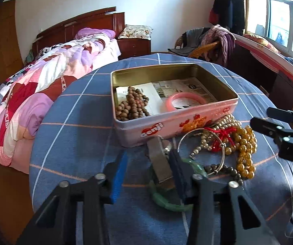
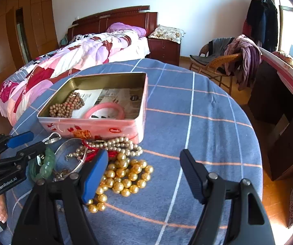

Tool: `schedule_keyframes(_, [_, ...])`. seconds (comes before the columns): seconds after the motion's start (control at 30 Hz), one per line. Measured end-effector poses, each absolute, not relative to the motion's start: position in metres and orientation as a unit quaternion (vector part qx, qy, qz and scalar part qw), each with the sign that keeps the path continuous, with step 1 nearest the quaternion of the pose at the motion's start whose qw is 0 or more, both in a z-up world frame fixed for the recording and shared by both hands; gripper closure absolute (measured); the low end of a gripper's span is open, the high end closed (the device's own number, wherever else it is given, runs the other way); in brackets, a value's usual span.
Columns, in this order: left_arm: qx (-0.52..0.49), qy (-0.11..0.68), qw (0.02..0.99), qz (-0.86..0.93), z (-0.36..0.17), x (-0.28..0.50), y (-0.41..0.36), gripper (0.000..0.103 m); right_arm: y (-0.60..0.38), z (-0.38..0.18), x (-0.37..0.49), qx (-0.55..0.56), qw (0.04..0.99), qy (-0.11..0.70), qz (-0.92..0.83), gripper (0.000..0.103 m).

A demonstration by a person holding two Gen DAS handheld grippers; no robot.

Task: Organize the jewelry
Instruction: 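Grasp the silver mesh watch with the left tool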

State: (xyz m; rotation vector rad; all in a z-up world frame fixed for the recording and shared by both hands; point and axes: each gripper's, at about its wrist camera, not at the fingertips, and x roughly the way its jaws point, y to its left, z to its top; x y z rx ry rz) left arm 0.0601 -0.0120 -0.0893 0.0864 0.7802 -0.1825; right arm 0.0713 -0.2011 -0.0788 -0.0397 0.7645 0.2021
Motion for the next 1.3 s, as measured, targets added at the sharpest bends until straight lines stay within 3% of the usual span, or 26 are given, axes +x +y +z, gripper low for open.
schedule_keyframes(0.1, [0.035,0.383,0.917,-0.108,-0.089,0.061,-0.012,0.081,-0.199,-0.083,0.071,-0.022,0.921,0.377,0.100,0.028])
schedule_keyframes(0.17, [0.034,0.383,0.916,-0.116,-0.089,0.060,-0.013,0.099,-0.200,-0.084,0.070,-0.020,0.920,0.380,0.100,0.028])
schedule_keyframes(0.2, [0.035,0.381,0.916,-0.120,-0.088,0.058,-0.014,0.102,-0.201,-0.084,0.070,-0.019,0.920,0.380,0.099,0.028])
schedule_keyframes(0.9, [0.027,0.337,0.935,-0.110,-0.057,0.047,0.002,0.103,-0.221,-0.085,0.076,0.008,0.919,0.386,0.077,0.028])
schedule_keyframes(0.93, [0.025,0.343,0.933,-0.110,-0.059,0.050,0.001,0.101,-0.221,-0.084,0.076,0.007,0.919,0.386,0.078,0.028])
schedule_keyframes(1.0, [0.020,0.355,0.928,-0.114,-0.064,0.054,-0.001,0.079,-0.218,-0.084,0.075,0.002,0.919,0.385,0.081,0.028])
schedule_keyframes(1.03, [0.016,0.357,0.927,-0.112,-0.066,0.054,-0.001,0.050,-0.217,-0.084,0.075,0.001,0.919,0.385,0.082,0.028])
schedule_keyframes(1.07, [0.011,0.353,0.929,-0.111,-0.068,0.053,-0.001,0.029,-0.217,-0.085,0.075,0.000,0.919,0.385,0.083,0.028])
schedule_keyframes(1.23, [0.030,0.372,0.921,-0.108,-0.079,0.062,-0.008,0.029,-0.217,-0.088,0.076,0.004,0.917,0.390,0.084,0.028])
schedule_keyframes(1.3, [0.038,0.386,0.915,-0.109,-0.086,0.069,-0.012,0.040,-0.217,-0.088,0.076,0.004,0.917,0.390,0.085,0.028])
